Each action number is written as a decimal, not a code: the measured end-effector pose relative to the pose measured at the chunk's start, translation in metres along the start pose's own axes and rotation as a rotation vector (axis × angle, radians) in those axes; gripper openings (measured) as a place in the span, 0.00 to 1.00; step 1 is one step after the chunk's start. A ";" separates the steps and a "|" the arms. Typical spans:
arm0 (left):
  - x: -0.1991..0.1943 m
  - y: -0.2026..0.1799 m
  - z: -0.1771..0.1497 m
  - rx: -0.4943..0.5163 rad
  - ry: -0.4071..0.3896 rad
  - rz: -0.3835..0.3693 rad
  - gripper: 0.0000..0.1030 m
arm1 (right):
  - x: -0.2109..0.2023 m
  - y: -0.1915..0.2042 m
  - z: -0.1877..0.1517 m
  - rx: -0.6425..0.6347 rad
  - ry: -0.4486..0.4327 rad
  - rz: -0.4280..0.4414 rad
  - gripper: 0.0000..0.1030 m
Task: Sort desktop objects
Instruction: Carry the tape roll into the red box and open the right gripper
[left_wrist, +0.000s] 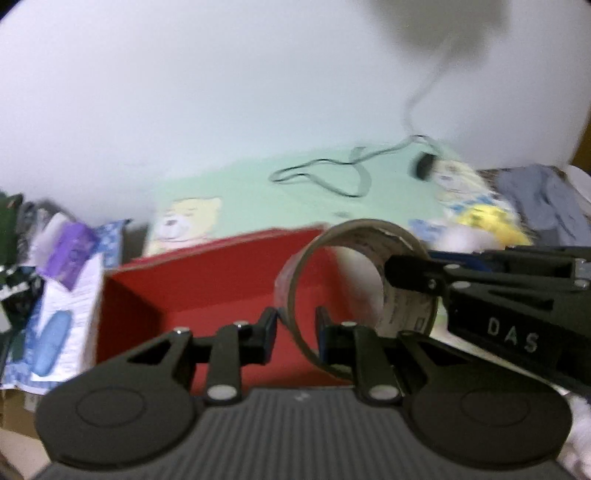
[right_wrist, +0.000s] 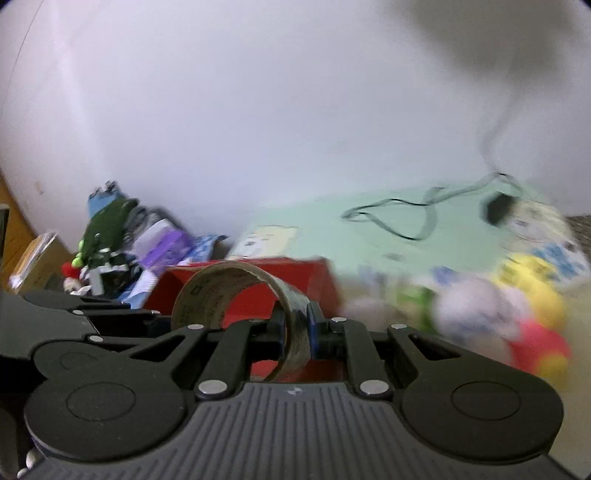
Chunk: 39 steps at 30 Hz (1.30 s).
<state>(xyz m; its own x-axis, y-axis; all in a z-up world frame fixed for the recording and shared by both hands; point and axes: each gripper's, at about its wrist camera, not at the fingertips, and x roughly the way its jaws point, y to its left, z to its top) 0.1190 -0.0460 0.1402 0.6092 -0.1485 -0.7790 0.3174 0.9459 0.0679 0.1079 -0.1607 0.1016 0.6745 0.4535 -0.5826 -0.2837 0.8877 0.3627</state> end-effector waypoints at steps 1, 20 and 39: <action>0.010 0.019 0.004 -0.015 0.025 0.015 0.16 | 0.000 0.000 0.000 0.000 0.000 0.000 0.13; 0.147 0.150 -0.017 -0.053 0.266 0.037 0.45 | 0.229 0.041 -0.003 0.170 0.442 -0.047 0.10; 0.118 0.140 -0.043 0.011 0.191 -0.088 0.50 | 0.280 0.037 -0.006 0.248 0.504 0.146 0.26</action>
<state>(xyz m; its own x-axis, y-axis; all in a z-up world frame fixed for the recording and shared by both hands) 0.2041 0.0813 0.0306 0.4300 -0.1718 -0.8863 0.3720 0.9282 0.0006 0.2819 -0.0006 -0.0522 0.2150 0.6059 -0.7659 -0.1406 0.7953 0.5897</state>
